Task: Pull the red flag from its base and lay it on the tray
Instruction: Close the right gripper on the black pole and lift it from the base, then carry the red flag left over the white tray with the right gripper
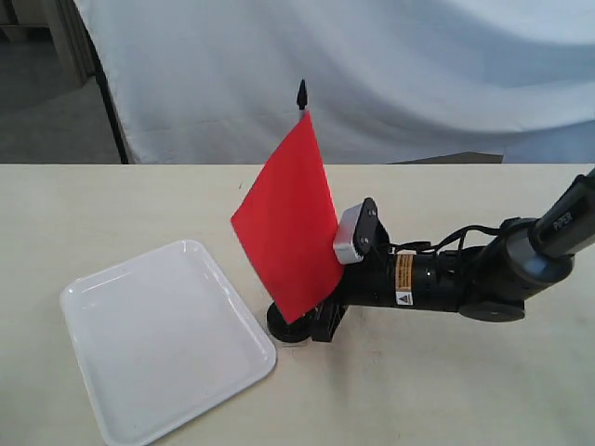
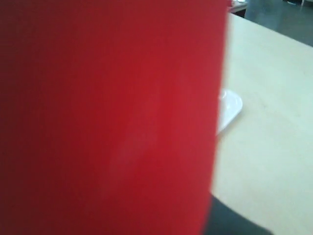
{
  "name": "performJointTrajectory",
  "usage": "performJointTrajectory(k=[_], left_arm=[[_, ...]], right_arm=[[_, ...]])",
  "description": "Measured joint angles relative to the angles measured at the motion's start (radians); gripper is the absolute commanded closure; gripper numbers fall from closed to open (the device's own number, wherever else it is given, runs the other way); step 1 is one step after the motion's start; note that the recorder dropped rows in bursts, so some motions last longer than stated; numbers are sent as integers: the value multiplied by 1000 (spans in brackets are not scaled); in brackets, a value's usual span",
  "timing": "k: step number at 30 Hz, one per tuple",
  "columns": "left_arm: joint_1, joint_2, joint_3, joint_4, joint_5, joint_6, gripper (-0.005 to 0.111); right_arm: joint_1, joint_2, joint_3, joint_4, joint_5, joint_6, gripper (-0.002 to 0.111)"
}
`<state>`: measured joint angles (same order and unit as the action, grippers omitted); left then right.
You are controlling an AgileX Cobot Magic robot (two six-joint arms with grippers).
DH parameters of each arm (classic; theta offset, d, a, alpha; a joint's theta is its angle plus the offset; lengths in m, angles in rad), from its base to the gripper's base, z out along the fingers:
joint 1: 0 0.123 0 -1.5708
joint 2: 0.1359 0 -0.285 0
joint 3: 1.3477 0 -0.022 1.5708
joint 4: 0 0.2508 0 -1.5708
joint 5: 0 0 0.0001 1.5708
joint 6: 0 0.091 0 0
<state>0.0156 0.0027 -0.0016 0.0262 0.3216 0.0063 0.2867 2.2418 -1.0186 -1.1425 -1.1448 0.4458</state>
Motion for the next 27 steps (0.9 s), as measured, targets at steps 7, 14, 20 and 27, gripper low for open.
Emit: performJointTrajectory(k=[7, 14, 20, 27], left_arm=[[0, 0, 0, 0, 0, 0, 107], [0, 0, 0, 0, 0, 0, 107], [0, 0, 0, 0, 0, 0, 107], [0, 0, 0, 0, 0, 0, 107]], right_arm=[[20, -125, -14, 23, 82, 179, 109], [204, -210, -117, -117, 531, 557, 109], [377, -210, -179, -389, 814, 899, 109], [464, -210, -183, -555, 972, 1135, 109]])
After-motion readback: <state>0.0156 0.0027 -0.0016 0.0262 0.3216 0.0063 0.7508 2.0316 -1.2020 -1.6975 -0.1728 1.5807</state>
